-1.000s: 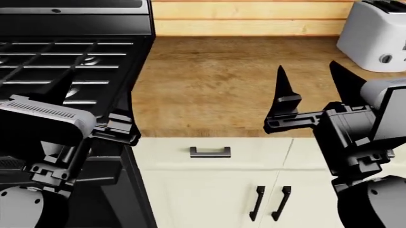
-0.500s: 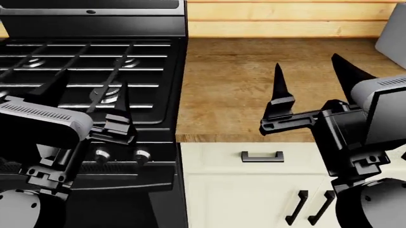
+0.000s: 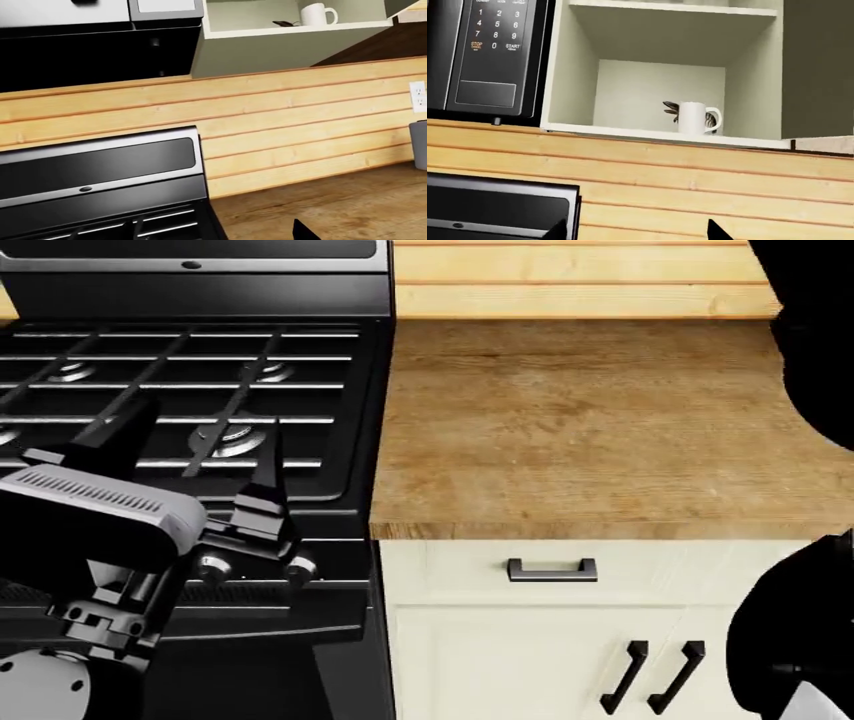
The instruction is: Pick the mug from the cabinet, place it under the coffee machine dispenser, and press the start button.
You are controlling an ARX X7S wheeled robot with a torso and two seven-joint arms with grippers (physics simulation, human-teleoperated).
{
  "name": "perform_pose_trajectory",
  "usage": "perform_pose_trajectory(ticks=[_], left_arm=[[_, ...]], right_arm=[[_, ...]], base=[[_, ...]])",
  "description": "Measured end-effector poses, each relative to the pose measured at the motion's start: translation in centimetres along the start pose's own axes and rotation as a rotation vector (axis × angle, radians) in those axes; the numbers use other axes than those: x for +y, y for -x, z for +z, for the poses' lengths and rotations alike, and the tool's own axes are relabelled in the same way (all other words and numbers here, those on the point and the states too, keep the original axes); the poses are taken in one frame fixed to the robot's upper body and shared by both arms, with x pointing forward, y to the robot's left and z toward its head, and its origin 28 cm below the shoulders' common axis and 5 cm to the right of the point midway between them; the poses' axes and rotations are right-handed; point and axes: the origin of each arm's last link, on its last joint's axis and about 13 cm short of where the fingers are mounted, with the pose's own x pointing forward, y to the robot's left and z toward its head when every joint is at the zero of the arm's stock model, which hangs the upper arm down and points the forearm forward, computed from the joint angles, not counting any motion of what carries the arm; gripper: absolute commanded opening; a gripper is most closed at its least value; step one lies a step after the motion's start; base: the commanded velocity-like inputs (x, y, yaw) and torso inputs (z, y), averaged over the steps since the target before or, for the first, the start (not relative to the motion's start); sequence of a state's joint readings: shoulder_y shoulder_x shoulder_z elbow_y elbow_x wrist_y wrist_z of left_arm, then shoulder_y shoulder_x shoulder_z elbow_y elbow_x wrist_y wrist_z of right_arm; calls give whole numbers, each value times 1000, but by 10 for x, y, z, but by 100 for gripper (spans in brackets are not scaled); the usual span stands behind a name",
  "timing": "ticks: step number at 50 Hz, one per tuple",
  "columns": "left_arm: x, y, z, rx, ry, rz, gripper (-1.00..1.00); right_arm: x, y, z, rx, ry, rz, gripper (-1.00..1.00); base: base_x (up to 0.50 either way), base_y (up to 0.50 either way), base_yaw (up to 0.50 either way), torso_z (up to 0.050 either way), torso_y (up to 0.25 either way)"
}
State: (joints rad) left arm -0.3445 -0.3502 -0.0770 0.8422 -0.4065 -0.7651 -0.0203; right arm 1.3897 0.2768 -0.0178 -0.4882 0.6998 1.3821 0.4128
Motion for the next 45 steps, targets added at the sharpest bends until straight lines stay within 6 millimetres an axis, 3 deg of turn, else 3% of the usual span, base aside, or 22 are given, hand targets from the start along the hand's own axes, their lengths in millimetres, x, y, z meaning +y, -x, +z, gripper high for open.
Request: perform_pose_trajectory(ticks=[24, 33, 45], left_arm=[[-6, -2, 1, -13, 26, -26, 100], [-6, -2, 0, -12, 28, -36, 100], [-7, -1, -1, -17, 29, -47, 100]], right_arm=[[1, -117, 118, -35, 55, -78, 100], [-6, -128, 140, -35, 39, -128, 100], [-8, -131, 147, -30, 50, -115, 100]], base=[[0, 0, 0, 0, 0], [0, 0, 0, 0, 0], [0, -177, 0, 0, 0]])
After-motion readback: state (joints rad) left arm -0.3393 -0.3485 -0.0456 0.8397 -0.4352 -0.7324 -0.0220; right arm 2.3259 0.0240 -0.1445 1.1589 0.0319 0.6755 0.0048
